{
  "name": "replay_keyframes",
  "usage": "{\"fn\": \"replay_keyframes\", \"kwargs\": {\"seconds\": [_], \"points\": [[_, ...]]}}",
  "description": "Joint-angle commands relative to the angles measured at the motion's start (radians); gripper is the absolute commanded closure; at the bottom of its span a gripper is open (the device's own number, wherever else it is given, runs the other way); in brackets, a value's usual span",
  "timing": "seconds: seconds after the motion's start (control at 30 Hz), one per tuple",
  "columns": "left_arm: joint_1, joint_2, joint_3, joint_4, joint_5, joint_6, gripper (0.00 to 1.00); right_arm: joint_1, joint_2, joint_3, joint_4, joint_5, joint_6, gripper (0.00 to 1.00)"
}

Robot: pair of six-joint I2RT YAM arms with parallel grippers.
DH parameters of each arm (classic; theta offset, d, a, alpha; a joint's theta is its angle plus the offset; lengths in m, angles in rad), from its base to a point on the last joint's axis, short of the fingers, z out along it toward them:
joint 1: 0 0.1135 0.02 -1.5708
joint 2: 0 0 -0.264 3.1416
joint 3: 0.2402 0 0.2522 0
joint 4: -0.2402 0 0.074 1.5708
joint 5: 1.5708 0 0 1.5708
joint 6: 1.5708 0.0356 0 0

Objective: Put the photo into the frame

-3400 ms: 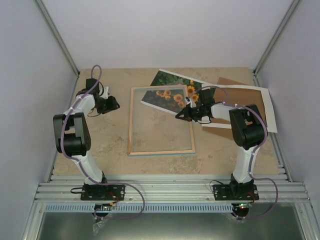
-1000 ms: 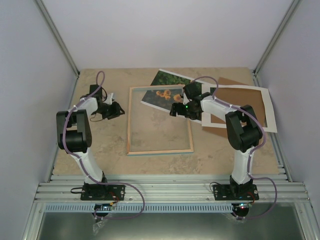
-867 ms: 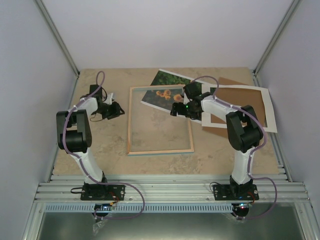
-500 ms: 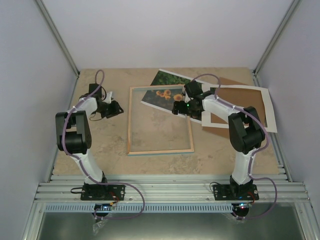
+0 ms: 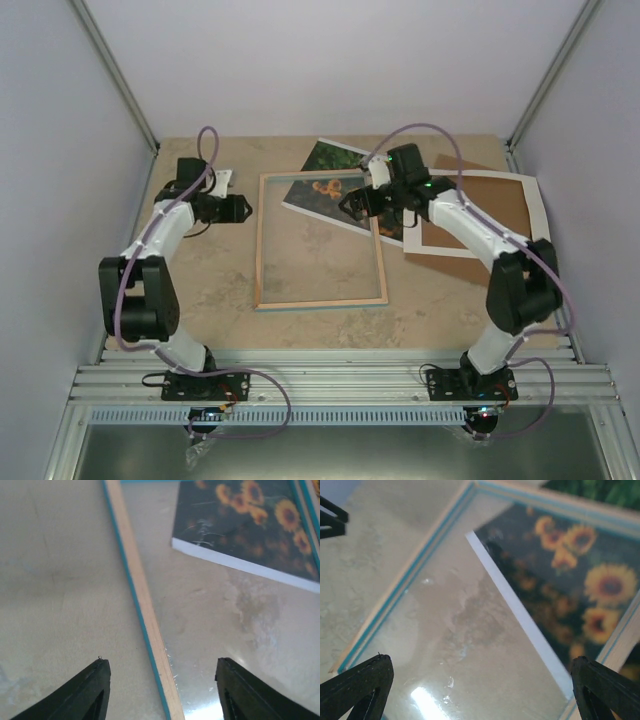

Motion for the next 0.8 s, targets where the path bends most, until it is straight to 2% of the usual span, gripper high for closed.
{"fn": "replay_keyframes", "kwargs": {"seconds": [0.0,0.07,0.13,0.27,0.33,0.47,0.57,0.67,0.77], "points": [[-0.018,-0.094,-0.012,0.009,-0.031,0.108,0.35,-0.058,-0.136,-0.041,0.078,-0.07,-0.238,0.02],[-0.04,-0.13,-0.001,0.002,-0.029,0.132,0.24,-0.092,-0.184,-0.057,0.079,-0.076,-0.31,0.02],[-0.054,-0.163,0.012,-0.009,-0.023,0.156,0.02,-0.127,-0.225,-0.074,0.067,-0.083,-0.377,0.02],[-0.062,-0.174,0.043,-0.049,-0.026,0.17,0.01,-0.227,-0.306,-0.114,-0.041,-0.156,-0.582,0.02],[-0.064,-0.172,0.047,-0.067,-0.019,0.161,0.01,-0.269,-0.338,-0.129,-0.117,-0.132,-0.682,0.02],[-0.071,-0.183,0.014,-0.062,0.019,0.14,0.01,-0.328,-0.403,-0.197,-0.247,0.005,-0.905,0.04],[-0.086,-0.197,-0.004,-0.044,0.015,0.137,0.0,-0.397,-0.5,-0.337,-0.241,0.155,-1.049,0.07],[-0.088,-0.202,0.001,-0.046,0.015,0.136,0.01,-0.551,-0.581,-0.47,-0.205,0.226,-1.22,0.07],[-0.09,-0.195,0.013,-0.054,0.03,0.133,0.01,-0.754,-0.619,-0.541,-0.16,0.211,-1.375,0.08]]}}
